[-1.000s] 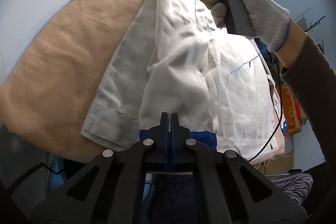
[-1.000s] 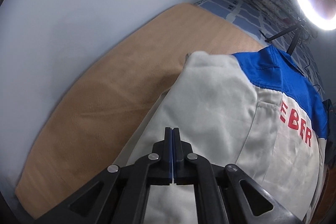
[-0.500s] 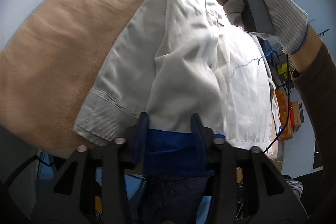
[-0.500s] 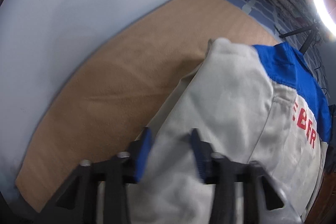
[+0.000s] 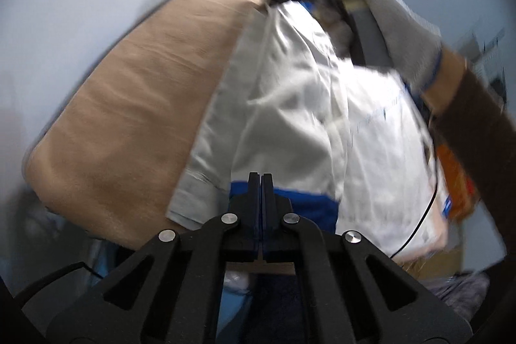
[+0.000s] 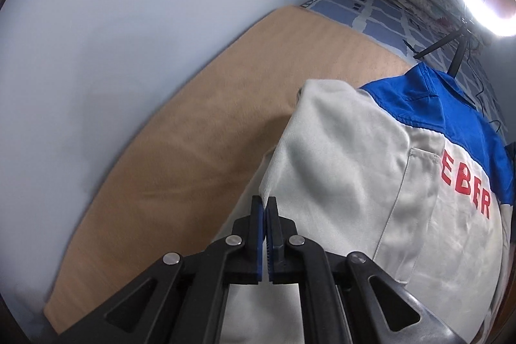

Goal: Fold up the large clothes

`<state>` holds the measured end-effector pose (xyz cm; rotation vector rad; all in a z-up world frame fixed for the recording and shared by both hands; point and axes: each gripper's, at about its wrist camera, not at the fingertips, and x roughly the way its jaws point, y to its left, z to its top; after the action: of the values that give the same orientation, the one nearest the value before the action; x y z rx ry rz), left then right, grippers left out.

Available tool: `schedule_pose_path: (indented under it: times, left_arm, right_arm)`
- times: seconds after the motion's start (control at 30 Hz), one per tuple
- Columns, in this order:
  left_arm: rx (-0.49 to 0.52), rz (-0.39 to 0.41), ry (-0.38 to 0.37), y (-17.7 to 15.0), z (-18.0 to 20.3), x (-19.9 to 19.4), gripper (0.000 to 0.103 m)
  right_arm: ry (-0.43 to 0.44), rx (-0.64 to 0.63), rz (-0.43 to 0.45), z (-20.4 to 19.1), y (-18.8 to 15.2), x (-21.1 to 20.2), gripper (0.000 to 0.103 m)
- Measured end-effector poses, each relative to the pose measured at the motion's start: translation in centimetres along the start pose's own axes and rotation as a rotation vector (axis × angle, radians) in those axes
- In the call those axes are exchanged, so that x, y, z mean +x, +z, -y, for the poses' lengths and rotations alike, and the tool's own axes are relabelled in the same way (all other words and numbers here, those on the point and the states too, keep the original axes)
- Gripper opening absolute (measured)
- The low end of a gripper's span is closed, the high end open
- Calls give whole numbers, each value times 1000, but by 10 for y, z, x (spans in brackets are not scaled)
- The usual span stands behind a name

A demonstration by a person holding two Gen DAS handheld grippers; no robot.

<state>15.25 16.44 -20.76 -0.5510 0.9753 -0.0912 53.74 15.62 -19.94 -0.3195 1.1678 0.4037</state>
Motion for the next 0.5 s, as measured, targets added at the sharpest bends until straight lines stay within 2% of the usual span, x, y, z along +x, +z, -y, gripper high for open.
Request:
schedule_pose_path:
  times: [0.07, 0.1, 0.13, 0.17, 0.23, 0.3, 0.33, 0.37, 0.4, 0.5]
  left_arm:
    - [-71, -40, -31, 4, -12, 10, 11]
    - [-101, -62, -51, 5, -15, 19, 26]
    - [-110, -73, -57, 6, -15, 24, 35]
    - [-100, -87, -53, 7, -13, 30, 36]
    - [-49, -134, -24, 6, -4, 45, 36]
    - [-8, -144, 28, 2, 2, 56, 35]
    - [4, -142, 55, 0, 4, 59, 15]
    - [16, -141, 78, -1, 6, 60, 9]
    - [26, -136, 81, -1, 8, 57, 4]
    - [42, -91, 77, 1, 11, 36, 2]
  right_arm:
    - [1, -13, -10, -3, -1, 4, 0]
    - [-1, -20, -13, -3, -1, 6, 0]
    - [-2, -26, -15, -5, -1, 8, 0]
    - [-2, -31, -17, -5, -2, 9, 0]
    - [3, -25, -19, -4, -3, 10, 0]
    - [10, -20, -20, -4, -4, 10, 0]
    - [12, -19, -20, -3, -4, 10, 0]
    - [13, -19, -20, -4, -4, 10, 0]
    - [13, -21, -20, -4, -4, 10, 0]
    - [12, -23, -13, -6, -6, 9, 0]
